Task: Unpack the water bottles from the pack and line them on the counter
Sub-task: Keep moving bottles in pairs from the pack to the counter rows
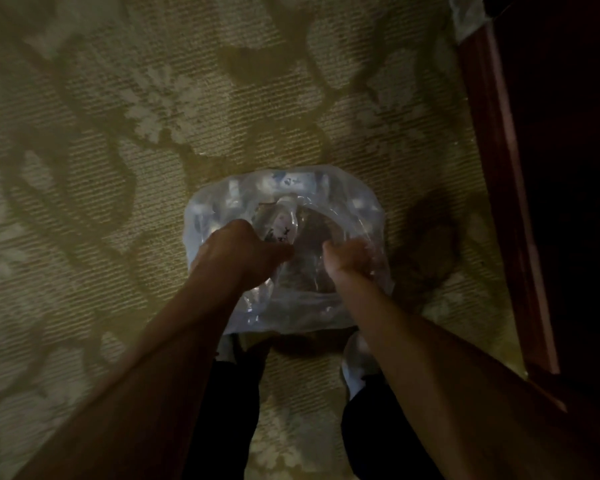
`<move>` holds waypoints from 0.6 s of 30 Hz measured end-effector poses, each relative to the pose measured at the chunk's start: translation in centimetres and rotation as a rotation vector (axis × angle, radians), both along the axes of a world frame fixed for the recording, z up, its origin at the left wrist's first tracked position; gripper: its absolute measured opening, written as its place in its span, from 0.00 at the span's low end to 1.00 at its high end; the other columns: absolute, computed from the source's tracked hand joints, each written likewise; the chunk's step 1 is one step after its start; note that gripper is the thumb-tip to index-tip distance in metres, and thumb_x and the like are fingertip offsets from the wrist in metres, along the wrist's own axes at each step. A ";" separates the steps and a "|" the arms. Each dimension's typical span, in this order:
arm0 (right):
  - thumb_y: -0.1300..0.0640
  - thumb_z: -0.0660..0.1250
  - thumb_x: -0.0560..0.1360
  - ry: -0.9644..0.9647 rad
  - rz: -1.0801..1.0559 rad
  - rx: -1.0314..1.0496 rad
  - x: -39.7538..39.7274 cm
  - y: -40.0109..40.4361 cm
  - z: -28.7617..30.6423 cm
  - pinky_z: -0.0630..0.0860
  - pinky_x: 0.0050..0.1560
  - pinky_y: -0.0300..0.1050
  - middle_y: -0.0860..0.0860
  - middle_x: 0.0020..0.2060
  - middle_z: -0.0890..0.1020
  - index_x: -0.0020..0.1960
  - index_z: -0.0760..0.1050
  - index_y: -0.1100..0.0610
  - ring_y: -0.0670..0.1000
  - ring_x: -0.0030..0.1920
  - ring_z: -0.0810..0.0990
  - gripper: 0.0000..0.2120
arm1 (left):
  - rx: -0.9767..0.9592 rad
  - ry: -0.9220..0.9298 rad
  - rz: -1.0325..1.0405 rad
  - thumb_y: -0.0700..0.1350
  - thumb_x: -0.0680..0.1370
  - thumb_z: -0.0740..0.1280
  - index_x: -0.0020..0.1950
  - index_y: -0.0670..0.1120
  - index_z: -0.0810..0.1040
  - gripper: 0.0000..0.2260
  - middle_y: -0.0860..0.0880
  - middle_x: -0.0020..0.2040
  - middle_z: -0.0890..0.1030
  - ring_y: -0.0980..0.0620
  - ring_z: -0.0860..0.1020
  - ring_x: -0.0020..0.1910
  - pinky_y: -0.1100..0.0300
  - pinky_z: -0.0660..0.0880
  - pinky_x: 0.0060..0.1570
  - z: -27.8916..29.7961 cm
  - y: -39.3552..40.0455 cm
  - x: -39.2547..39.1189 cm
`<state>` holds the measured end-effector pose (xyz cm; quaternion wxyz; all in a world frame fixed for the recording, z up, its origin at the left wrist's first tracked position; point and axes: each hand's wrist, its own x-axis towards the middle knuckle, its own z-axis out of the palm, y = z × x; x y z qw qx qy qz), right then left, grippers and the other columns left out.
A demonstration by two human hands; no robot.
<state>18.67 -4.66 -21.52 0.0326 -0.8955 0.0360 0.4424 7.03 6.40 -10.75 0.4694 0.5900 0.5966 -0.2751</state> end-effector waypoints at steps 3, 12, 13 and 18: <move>0.45 0.64 0.79 0.006 -0.125 -0.041 0.9 -1.1 -1.9 0.74 0.56 0.45 0.59 0.71 0.71 0.75 0.65 0.60 0.59 0.69 0.72 0.29 | 0.030 -0.010 -0.057 0.60 0.73 0.74 0.45 0.43 0.77 0.20 0.48 0.35 0.78 0.46 0.78 0.41 0.54 0.73 0.43 -0.2 0.6 0.0; 0.46 0.77 0.70 0.272 -0.121 0.095 -1.4 -1.2 -3.8 0.83 0.41 0.47 0.56 0.54 0.84 0.62 0.76 0.59 0.53 0.46 0.85 0.27 | 0.035 -0.005 -0.136 0.62 0.73 0.72 0.53 0.42 0.80 0.24 0.45 0.43 0.82 0.43 0.81 0.46 0.54 0.74 0.42 -0.6 0.5 -1.6; 0.46 0.77 0.70 0.269 -0.128 0.101 -1.9 -1.3 -3.9 0.83 0.38 0.46 0.56 0.52 0.84 0.61 0.77 0.60 0.52 0.44 0.85 0.26 | 0.047 0.001 -0.145 0.62 0.73 0.72 0.52 0.42 0.80 0.24 0.45 0.42 0.81 0.44 0.81 0.45 0.55 0.72 0.41 -0.5 0.4 -1.7; 0.48 0.75 0.72 0.282 -0.244 0.247 -3.0 -2.5 -2.0 0.78 0.35 0.43 0.56 0.57 0.81 0.67 0.72 0.60 0.53 0.47 0.82 0.29 | 0.077 -0.010 -0.098 0.62 0.73 0.72 0.53 0.42 0.79 0.24 0.47 0.40 0.81 0.46 0.80 0.44 0.53 0.74 0.41 0.4 -0.3 -1.6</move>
